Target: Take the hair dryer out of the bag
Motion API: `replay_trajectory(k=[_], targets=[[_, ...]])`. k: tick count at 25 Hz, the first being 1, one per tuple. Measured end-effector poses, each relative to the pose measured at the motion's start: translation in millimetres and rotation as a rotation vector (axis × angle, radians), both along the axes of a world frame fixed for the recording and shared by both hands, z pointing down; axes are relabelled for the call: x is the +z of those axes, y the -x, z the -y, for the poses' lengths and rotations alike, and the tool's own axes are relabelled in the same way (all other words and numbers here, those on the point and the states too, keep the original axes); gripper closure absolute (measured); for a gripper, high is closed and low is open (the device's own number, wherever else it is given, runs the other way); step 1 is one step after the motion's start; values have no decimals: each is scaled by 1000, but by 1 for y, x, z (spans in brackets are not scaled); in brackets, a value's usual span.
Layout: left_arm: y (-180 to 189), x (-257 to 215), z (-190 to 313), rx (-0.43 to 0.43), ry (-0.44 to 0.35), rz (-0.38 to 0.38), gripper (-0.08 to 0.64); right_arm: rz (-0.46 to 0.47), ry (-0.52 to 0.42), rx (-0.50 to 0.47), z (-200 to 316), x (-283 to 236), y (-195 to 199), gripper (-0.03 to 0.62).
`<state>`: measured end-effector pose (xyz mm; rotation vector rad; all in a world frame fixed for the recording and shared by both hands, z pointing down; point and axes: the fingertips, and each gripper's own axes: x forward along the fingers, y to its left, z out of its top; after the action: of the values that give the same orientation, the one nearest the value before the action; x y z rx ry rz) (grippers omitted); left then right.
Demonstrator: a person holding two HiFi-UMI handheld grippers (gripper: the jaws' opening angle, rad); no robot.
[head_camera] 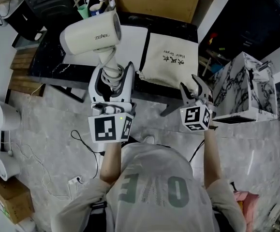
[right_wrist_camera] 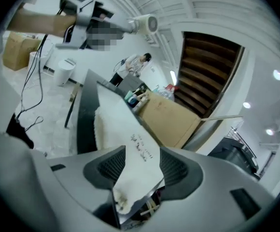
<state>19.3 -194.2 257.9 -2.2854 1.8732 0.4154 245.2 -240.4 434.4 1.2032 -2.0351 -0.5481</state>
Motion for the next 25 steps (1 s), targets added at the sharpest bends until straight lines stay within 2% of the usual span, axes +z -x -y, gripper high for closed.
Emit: replay_trajectory(k=[4,6,8,10,13,15,17,20,25], targets=[[-3,-3,-4,10,-11,3,265,251,-211,98,-3,-86,-8,376],[-6,-3,-7,23,-11,1,265,347,-329,143,-10,-123,-13,377],[-11,-2,-9,32,-8,4,265,451,-411,167,-21,-151,-15,417],[-17,0,-12,40,-7,12,265,577,-419,188,-33,-165,-17,495],[-24,1,-16,50,-7,25,265,764,-381,179,-44,-168,-13,543],[-25,2,-17,55,-2,33,265,796,-348,175,-43,-161,-7,551],[-27,3,-17,63,6,36,265,776,-330,181,-43,-154,-3,555],[-33,4,-19,71,6,36,265,770,-327,187,-45,-150,-8,556],[-35,6,-21,75,5,40,265,813,-321,178,-49,-150,-12,558]])
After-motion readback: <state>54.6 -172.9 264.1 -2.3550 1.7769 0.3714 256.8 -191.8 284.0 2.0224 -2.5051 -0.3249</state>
